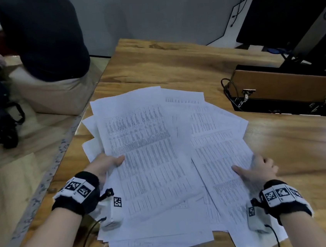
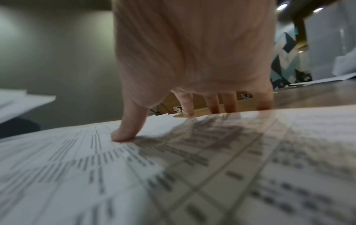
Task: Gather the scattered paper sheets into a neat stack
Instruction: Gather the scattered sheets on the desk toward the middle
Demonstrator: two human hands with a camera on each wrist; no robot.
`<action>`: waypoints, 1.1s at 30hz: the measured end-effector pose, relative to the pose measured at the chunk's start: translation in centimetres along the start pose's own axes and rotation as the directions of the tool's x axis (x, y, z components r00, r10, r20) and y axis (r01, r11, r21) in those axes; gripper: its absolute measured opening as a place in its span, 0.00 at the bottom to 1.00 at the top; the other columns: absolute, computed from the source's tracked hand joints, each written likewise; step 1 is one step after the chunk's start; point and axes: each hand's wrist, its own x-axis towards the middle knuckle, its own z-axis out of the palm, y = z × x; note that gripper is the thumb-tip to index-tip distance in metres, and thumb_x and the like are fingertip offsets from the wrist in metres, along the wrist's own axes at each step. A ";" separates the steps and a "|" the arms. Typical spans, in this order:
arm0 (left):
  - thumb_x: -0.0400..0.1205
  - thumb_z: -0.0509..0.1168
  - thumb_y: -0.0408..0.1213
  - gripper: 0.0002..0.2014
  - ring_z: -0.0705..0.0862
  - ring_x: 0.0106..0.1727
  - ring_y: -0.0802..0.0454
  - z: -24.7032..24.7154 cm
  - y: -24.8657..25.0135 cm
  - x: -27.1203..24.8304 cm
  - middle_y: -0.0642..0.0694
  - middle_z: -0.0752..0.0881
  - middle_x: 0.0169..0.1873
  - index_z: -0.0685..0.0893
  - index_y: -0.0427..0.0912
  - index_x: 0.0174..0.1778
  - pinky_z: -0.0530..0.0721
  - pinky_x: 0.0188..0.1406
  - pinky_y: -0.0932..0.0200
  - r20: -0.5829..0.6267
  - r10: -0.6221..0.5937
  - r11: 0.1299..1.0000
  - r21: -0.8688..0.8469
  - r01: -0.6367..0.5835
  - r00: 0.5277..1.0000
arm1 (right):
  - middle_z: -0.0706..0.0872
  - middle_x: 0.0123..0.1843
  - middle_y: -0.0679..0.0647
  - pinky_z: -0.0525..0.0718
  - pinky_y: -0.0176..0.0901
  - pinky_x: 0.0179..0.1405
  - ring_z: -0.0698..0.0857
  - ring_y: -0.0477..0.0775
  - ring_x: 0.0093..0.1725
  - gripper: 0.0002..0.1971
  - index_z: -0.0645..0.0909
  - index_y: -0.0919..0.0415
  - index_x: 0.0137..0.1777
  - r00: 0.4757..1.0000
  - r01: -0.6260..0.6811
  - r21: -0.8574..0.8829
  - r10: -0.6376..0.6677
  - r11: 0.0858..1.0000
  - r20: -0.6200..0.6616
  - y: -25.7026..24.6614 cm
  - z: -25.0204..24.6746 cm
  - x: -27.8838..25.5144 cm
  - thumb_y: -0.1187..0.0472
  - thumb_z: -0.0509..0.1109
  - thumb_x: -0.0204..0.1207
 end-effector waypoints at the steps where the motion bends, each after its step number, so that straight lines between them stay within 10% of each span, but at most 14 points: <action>1: 0.80 0.63 0.27 0.21 0.80 0.65 0.33 0.1 0.0 0.0 0.33 0.81 0.66 0.75 0.33 0.71 0.77 0.65 0.37 0.012 -0.016 1.000 -0.022 0.016 1.000 | 0.65 0.69 0.64 0.67 0.67 0.70 0.62 0.66 0.72 0.44 0.63 0.61 0.71 1.000 -0.015 -0.026 0.014 1.000 -0.021 -0.3 0.0 -0.2 0.34 0.73 0.63; 6: 0.81 0.63 0.27 0.18 0.81 0.64 0.36 1.0 -0.2 0.0 0.35 0.83 0.62 0.76 0.30 0.68 0.75 0.68 0.37 0.103 -0.079 0.997 -0.002 0.080 0.992 | 0.64 0.66 0.62 0.71 0.63 0.65 0.64 0.64 0.68 0.45 0.61 0.60 0.71 0.997 -0.065 -0.068 0.062 0.996 -0.039 -2.1 0.2 -0.6 0.33 0.72 0.63; 12: 0.78 0.68 0.32 0.26 0.76 0.71 0.36 0.9 0.0 0.5 0.36 0.79 0.70 0.73 0.30 0.71 0.69 0.75 0.37 0.118 -0.089 0.996 0.034 0.085 0.989 | 0.79 0.65 0.63 0.77 0.50 0.59 0.77 0.57 0.55 0.22 0.73 0.63 0.65 0.996 0.090 0.302 -0.094 0.949 -0.001 -3.6 -0.9 -0.2 0.75 0.67 0.71; 19: 0.82 0.61 0.28 0.13 0.86 0.47 0.44 0.9 0.3 0.8 0.41 0.87 0.48 0.78 0.37 0.62 0.89 0.42 0.50 0.194 -0.014 0.999 -0.032 0.021 0.981 | 0.83 0.60 0.68 0.81 0.46 0.41 0.83 0.63 0.46 0.15 0.78 0.60 0.59 0.940 0.302 0.643 -0.110 0.703 -0.321 -3.1 -3.6 -0.7 0.71 0.68 0.74; 29: 0.81 0.61 0.25 0.08 0.90 0.36 0.53 0.2 2.1 1.3 0.42 0.86 0.47 0.83 0.40 0.50 0.88 0.43 0.52 0.139 0.145 0.986 -0.104 -0.131 0.980 | 0.82 0.64 0.64 0.84 0.50 0.51 0.84 0.65 0.55 0.16 0.78 0.56 0.61 0.955 0.280 0.709 -0.114 0.647 -0.273 -4.6 -2.0 -0.3 0.72 0.63 0.77; 33: 0.79 0.65 0.24 0.18 0.83 0.60 0.37 1.9 1.4 1.3 0.35 0.84 0.60 0.79 0.34 0.65 0.77 0.66 0.36 0.086 0.090 0.992 -0.092 -0.082 0.992 | 0.83 0.58 0.62 0.78 0.41 0.28 0.81 0.56 0.35 0.17 0.79 0.45 0.53 0.986 0.151 0.843 -0.138 0.517 -0.092 -6.5 -0.2 -1.2 0.69 0.58 0.78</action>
